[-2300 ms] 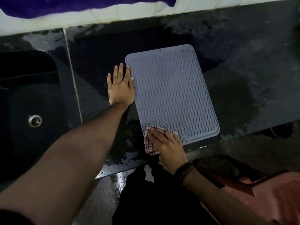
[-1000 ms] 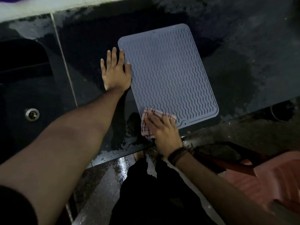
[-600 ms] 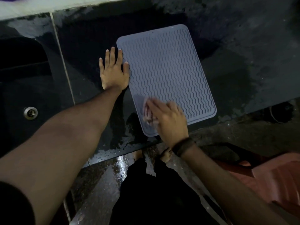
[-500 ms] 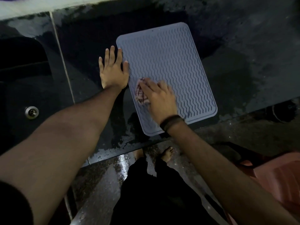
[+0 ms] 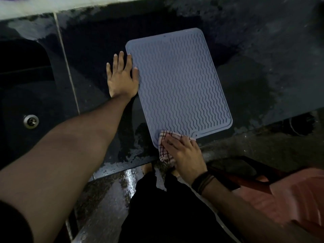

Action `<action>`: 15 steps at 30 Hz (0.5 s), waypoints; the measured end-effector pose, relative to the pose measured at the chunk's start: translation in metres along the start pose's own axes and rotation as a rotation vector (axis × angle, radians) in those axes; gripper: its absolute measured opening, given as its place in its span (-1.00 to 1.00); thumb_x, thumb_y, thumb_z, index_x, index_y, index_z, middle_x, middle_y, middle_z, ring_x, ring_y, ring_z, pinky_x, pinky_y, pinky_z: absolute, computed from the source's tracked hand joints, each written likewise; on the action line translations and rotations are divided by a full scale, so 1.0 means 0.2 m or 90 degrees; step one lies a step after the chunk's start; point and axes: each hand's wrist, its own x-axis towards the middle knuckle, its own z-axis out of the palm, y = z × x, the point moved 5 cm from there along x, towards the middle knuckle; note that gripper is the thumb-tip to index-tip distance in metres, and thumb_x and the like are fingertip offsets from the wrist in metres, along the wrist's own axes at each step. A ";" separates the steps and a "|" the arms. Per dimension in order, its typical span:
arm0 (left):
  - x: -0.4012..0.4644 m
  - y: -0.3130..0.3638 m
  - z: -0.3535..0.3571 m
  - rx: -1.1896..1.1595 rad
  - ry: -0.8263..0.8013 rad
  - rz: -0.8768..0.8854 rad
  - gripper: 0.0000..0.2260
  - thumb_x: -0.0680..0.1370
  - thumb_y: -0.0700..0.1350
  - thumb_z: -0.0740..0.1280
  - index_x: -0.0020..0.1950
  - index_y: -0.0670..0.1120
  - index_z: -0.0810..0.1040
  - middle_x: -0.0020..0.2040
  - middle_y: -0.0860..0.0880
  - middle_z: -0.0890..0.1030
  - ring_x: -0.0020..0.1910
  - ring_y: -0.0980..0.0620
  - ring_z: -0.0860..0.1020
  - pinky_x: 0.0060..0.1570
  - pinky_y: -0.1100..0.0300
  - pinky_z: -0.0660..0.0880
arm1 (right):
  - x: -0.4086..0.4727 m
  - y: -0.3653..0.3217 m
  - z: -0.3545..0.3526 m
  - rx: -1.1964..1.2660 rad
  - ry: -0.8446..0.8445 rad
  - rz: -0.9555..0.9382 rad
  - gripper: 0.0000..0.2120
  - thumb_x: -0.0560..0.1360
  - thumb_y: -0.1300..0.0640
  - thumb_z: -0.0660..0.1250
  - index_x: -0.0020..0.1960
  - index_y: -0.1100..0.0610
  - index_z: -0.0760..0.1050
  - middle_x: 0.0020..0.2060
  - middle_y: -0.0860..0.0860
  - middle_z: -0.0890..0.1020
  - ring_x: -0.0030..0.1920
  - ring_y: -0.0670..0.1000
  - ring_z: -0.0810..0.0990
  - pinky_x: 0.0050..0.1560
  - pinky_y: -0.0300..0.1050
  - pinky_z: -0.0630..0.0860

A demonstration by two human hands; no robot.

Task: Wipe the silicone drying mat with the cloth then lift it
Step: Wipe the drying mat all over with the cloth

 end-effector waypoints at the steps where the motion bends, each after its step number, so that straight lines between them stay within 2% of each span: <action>1: 0.00 0.00 0.00 0.000 0.000 0.000 -0.45 0.71 0.15 -0.09 0.69 0.00 0.05 0.69 -0.09 0.05 0.67 -0.09 -0.04 0.60 -0.13 -0.17 | 0.02 0.00 -0.06 0.001 0.015 0.004 -0.46 0.44 0.21 0.24 0.41 -0.04 0.37 0.38 -0.08 0.43 0.20 0.08 0.42 0.13 0.02 0.37; 4: -0.01 0.00 0.00 -0.003 -0.006 -0.003 -0.45 0.72 0.15 -0.09 0.69 0.00 0.06 0.69 -0.09 0.05 0.67 -0.08 -0.04 0.60 -0.11 -0.18 | 0.23 -0.01 -0.28 0.047 0.154 0.026 -0.45 0.38 0.22 0.14 0.36 -0.02 0.42 0.29 -0.07 0.51 0.11 0.08 0.45 0.06 0.03 0.43; 6: -0.01 0.00 -0.01 0.004 -0.008 -0.006 -0.46 0.72 0.14 -0.08 0.69 0.01 0.06 0.69 -0.09 0.04 0.67 -0.08 -0.04 0.60 -0.12 -0.18 | 0.47 0.01 -0.39 0.032 0.220 0.040 -0.44 0.40 0.23 0.26 0.39 0.02 0.41 0.33 -0.04 0.49 0.15 0.12 0.45 0.08 0.07 0.44; 8: 0.00 0.01 -0.02 0.016 -0.011 -0.009 -0.47 0.73 0.13 -0.08 0.69 0.01 0.05 0.69 -0.08 0.04 0.67 -0.07 -0.04 0.61 -0.12 -0.17 | 0.72 0.03 -0.42 0.002 0.185 0.055 -0.42 0.41 0.21 0.36 0.42 0.04 0.37 0.38 -0.02 0.44 0.27 0.16 0.39 0.18 0.11 0.40; 10: -0.01 0.02 -0.01 0.023 -0.007 -0.013 -0.47 0.73 0.12 -0.07 0.69 0.02 0.05 0.69 -0.07 0.03 0.67 -0.07 -0.04 0.61 -0.12 -0.16 | 0.86 0.04 -0.35 -0.035 0.111 0.056 -0.42 0.44 0.18 0.38 0.44 0.06 0.34 0.41 0.00 0.39 0.35 0.17 0.32 0.27 0.12 0.35; 12: -0.01 0.01 -0.02 0.014 0.000 -0.017 -0.48 0.73 0.12 -0.07 0.69 0.02 0.07 0.69 -0.07 0.05 0.67 -0.07 -0.03 0.61 -0.12 -0.15 | 0.86 0.03 -0.26 -0.048 0.095 0.043 -0.42 0.44 0.18 0.38 0.44 0.08 0.34 0.43 0.01 0.37 0.36 0.17 0.30 0.30 0.14 0.31; 15: -0.01 0.01 -0.01 0.010 0.004 -0.020 -0.47 0.72 0.13 -0.09 0.69 0.03 0.07 0.69 -0.06 0.06 0.67 -0.06 -0.03 0.62 -0.12 -0.15 | 0.65 0.03 -0.14 -0.033 0.130 0.024 -0.38 0.37 0.24 0.40 0.42 0.08 0.39 0.40 0.04 0.41 0.34 0.19 0.33 0.27 0.18 0.34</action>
